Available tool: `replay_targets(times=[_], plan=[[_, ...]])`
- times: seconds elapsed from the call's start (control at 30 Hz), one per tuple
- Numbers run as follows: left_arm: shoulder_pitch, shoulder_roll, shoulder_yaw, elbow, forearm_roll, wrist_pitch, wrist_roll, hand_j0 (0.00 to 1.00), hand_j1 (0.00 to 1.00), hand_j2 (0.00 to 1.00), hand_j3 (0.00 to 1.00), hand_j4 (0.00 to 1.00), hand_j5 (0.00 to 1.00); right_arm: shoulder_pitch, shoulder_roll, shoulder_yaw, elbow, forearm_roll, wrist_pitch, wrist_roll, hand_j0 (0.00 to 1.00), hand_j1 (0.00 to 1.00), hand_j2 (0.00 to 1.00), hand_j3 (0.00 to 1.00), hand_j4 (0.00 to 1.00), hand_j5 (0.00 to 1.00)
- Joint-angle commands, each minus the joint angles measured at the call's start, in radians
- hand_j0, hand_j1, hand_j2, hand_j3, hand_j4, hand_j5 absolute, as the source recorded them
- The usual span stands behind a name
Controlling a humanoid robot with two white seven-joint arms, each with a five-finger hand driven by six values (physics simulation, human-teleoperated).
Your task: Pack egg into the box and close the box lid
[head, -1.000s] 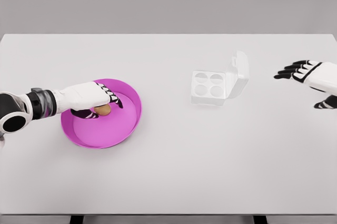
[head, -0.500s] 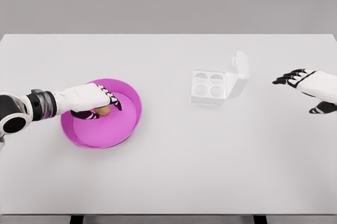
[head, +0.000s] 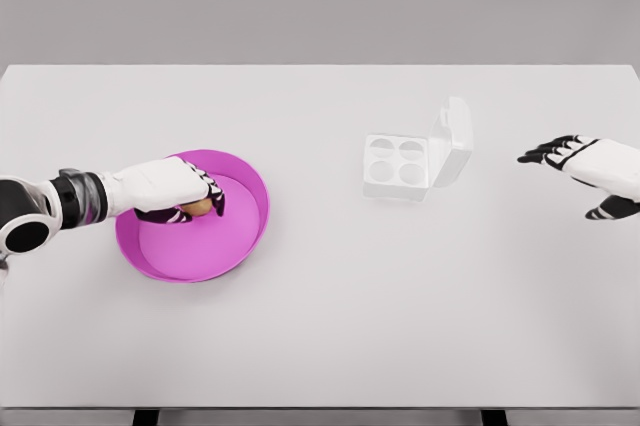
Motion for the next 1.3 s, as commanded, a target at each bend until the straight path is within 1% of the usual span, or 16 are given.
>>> replay_targets(times=[0.0, 0.13, 0.37, 0.43, 0.47, 0.83, 1.03, 1.13, 1.23, 1.27], plan=[[0.0, 0.001, 0.0, 0.0, 0.002, 0.001, 0.0, 0.46, 0.46, 0.46, 0.46, 0.46, 0.46, 0.0, -0.001, 0.0, 0.005, -0.006, 0.003, 0.0, 1.0, 1.0, 1.0, 1.0, 1.0, 1.0], [-0.005, 0.001, 0.003, -0.003, 0.004, 0.001, 0.0, 0.4, 0.4, 0.4, 0.4, 0.4, 0.4, 0.0, -0.001, 0.0, 0.003, -0.006, 0.003, 0.0, 1.0, 1.0, 1.0, 1.0, 1.0, 1.0], [-0.006, 0.001, 0.016, -0.011, 0.007, 0.001, 0.0, 0.36, 0.36, 0.36, 0.36, 0.36, 0.36, 0.002, -0.004, 0.0, 0.003, -0.006, 0.003, 0.0, 1.0, 1.0, 1.0, 1.0, 1.0, 1.0], [-0.008, 0.001, 0.017, -0.037, 0.008, 0.001, 0.0, 0.35, 0.35, 0.35, 0.35, 0.35, 0.35, 0.0, -0.007, -0.002, 0.002, -0.006, 0.003, 0.0, 1.0, 1.0, 1.0, 1.0, 1.0, 1.0], [-0.008, 0.001, 0.019, -0.043, 0.01, 0.001, 0.0, 0.34, 0.34, 0.34, 0.34, 0.34, 0.34, 0.002, -0.004, -0.017, -0.004, -0.007, 0.003, 0.0, 1.0, 1.0, 1.0, 1.0, 1.0, 1.0], [-0.023, -0.001, 0.022, -0.074, 0.01, -0.001, 0.0, 0.34, 0.34, 0.34, 0.34, 0.34, 0.34, 0.006, -0.001, -0.022, 0.0, -0.006, 0.003, 0.0, 1.0, 1.0, 1.0, 1.0, 1.0, 1.0], [-0.043, -0.004, 0.025, -0.084, 0.01, 0.001, 0.0, 0.33, 0.33, 0.33, 0.33, 0.33, 0.33, 0.003, -0.001, -0.02, 0.006, -0.006, 0.003, 0.0, 1.0, 1.0, 1.0, 1.0, 1.0, 1.0], [-0.058, -0.027, 0.025, -0.084, 0.01, -0.001, 0.0, 0.33, 0.33, 0.33, 0.33, 0.33, 0.33, 0.003, 0.0, -0.017, 0.006, -0.006, 0.003, 0.0, 1.0, 1.0, 1.0, 1.0, 1.0, 1.0], [-0.063, -0.036, 0.03, -0.084, 0.008, -0.001, 0.0, 0.33, 0.33, 0.33, 0.33, 0.33, 0.33, 0.002, -0.001, -0.019, 0.006, -0.006, 0.003, 0.0, 1.0, 1.0, 1.0, 1.0, 1.0, 1.0], [-0.063, -0.051, 0.03, -0.084, 0.007, -0.001, 0.0, 0.33, 0.33, 0.33, 0.33, 0.33, 0.33, 0.002, -0.001, -0.017, 0.006, -0.006, 0.003, 0.0, 1.0, 1.0, 1.0, 1.0, 1.0, 1.0]])
